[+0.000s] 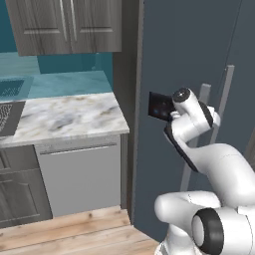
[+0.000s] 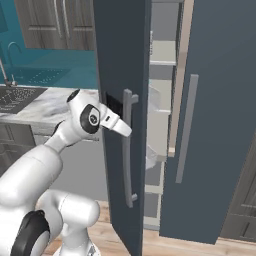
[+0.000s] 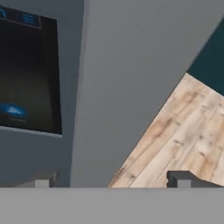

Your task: Take the bottled waters from the counter and place them in the freezer to freeze. Close the freezer door after placing the bottles.

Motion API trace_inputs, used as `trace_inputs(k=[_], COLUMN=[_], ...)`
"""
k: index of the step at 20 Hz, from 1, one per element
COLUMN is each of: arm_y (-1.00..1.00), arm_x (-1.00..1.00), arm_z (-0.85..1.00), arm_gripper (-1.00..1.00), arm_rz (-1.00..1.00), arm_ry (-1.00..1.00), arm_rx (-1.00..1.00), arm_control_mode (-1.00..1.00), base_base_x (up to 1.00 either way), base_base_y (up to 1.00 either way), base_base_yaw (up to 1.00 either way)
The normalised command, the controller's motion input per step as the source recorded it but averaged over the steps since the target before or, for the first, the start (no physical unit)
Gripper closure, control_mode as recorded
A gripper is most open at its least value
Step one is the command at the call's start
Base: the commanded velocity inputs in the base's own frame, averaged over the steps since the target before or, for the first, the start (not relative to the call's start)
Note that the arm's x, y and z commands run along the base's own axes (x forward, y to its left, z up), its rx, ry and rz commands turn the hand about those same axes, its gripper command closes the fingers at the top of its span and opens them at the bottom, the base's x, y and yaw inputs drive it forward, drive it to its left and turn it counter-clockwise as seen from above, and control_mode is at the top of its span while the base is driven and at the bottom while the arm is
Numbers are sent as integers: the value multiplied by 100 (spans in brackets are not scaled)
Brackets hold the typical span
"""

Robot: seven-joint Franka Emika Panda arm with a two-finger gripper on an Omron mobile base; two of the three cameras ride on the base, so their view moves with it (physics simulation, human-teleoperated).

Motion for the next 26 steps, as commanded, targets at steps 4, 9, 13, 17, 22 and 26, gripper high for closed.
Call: trace_inputs(k=[4,9,13,17,22,26], arm_y=[-42,-34,-30,-18,-14,-7], arm_x=[29,34,32,37,27,25], arm_z=[5,0,0,0,0,0], arm_gripper=[-100,-100,-100,-100,-100,-100], arm_rz=[8,7,4,0,2,6], arm_ry=[2,0,0,0,-7,-10], arm_rx=[14,12,10,4,2,1], arm_control_mode=[-100,-100,-100,-100,-100,-100], base_base_x=[0,0,0,0,0,0], base_base_y=[0,0,0,0,0,0], base_base_yaw=[0,0,0,0,0,0])
